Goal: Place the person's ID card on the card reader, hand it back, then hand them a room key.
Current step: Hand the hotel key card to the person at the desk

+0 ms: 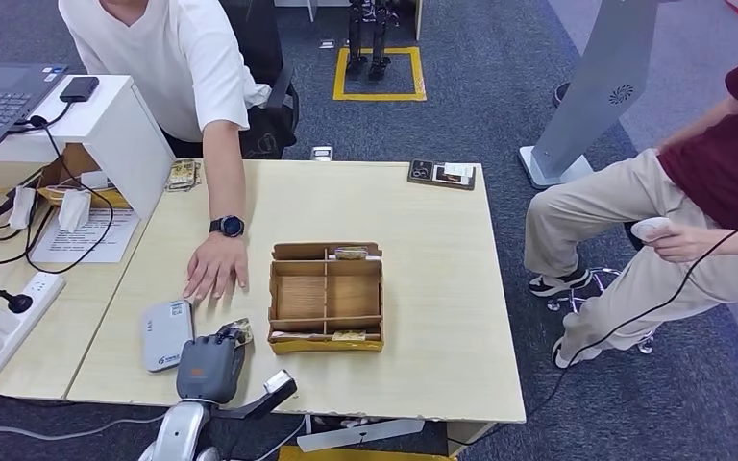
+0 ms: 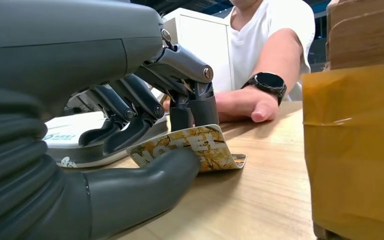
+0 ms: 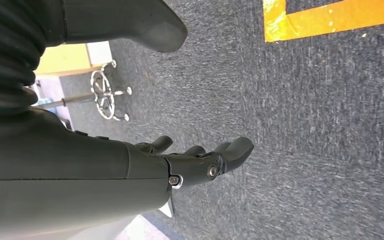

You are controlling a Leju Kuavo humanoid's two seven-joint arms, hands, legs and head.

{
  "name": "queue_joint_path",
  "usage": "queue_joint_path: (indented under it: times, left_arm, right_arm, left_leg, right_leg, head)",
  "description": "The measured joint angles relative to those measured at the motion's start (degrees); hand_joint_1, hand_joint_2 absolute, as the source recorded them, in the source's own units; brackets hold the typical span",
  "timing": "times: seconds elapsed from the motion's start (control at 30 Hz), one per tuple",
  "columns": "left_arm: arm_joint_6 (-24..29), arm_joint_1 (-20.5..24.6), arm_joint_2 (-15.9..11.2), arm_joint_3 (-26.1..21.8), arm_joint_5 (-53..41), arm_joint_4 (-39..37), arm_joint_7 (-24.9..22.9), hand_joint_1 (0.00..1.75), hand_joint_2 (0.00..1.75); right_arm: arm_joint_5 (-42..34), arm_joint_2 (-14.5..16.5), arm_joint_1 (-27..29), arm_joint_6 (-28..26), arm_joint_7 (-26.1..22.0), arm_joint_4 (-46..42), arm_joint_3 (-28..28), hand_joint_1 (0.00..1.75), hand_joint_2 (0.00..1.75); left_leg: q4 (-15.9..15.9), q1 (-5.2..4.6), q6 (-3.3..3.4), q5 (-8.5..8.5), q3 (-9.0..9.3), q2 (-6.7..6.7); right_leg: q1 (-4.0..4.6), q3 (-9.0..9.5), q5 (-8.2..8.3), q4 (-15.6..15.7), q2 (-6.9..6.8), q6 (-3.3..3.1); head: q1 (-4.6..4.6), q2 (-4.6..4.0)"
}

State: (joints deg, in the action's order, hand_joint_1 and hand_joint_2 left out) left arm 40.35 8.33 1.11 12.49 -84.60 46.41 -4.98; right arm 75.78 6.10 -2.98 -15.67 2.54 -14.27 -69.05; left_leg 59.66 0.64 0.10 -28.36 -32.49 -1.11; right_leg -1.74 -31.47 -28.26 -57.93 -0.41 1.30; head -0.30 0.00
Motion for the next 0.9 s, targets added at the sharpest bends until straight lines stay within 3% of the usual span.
queue_joint_path:
  times: [0.3, 0.47, 0.57, 0.73, 0.8, 0.9]
  left_arm:
    - [0.02, 0.54, -0.31, 0.74, 0.26, -0.92, -1.03, 1.75, 1.75]
    - [0.16, -2.79, 0.06, -0.51, -0.16, 5.44, 0.46, 1.75, 1.75]
    - [0.24, -5.47, 2.22, -4.02, 1.48, 13.16, 7.25, 1.75, 1.75]
    - [0.23, -6.24, 10.13, -15.66, 7.26, 25.44, 27.32, 1.75, 1.75]
    - [0.21, -5.94, 12.69, -19.26, 8.96, 28.43, 31.67, 1.75, 1.75]
    - [0.14, -5.72, 14.75, -22.51, 9.79, 31.51, 33.65, 1.75, 1.75]
  right_arm:
    - [0.02, 0.0, 0.04, -0.01, 0.08, 0.0, 0.33, 0.0, 1.75]
    - [-0.06, 0.0, 0.23, -0.2, 0.09, 0.0, 0.33, 0.0, 1.75]
    - [-0.12, 0.01, 0.38, -0.4, 0.09, 0.0, 0.33, 0.0, 1.75]
    - [0.1, 0.19, 0.41, -0.93, 0.15, 0.02, 0.33, 0.0, 1.75]
    - [0.25, 0.29, 0.4, -0.96, 0.32, 0.02, 0.33, 0.0, 1.75]
    - [0.34, 0.43, 0.38, -0.91, 0.5, 0.02, 0.33, 0.0, 1.75]
  left_leg:
    - [-0.07, 0.0, -0.09, 0.06, 0.23, -0.04]
    - [-0.06, 0.01, -0.14, 0.09, 0.2, 0.05]
    - [-0.04, 0.01, -0.1, 0.14, -0.04, 0.02]
    - [-0.01, -0.01, -0.06, 0.16, -0.26, 0.04]
    - [0.0, -0.01, -0.06, 0.14, -0.27, 0.06]
    - [0.0, -0.01, -0.06, 0.13, -0.29, 0.08]
  right_leg:
    - [0.0, 0.21, 0.01, 0.0, -0.02, -0.02]
    - [0.01, 0.05, 0.05, -0.01, 0.08, -0.07]
    - [0.01, -0.18, 0.06, 0.0, 0.06, -0.06]
    - [-0.01, -0.35, 0.13, 0.0, 0.08, -0.02]
    - [-0.01, -0.39, 0.13, 0.01, 0.1, -0.02]
    - [-0.01, -0.45, 0.13, 0.01, 0.11, -0.02]
  head:
    - [-0.01, 0.0]
    - [0.0, 0.0]
    - [0.0, 0.0]
    - [0.01, 0.0]
    - [0.01, 0.0]
    - [0.0, 0.0]
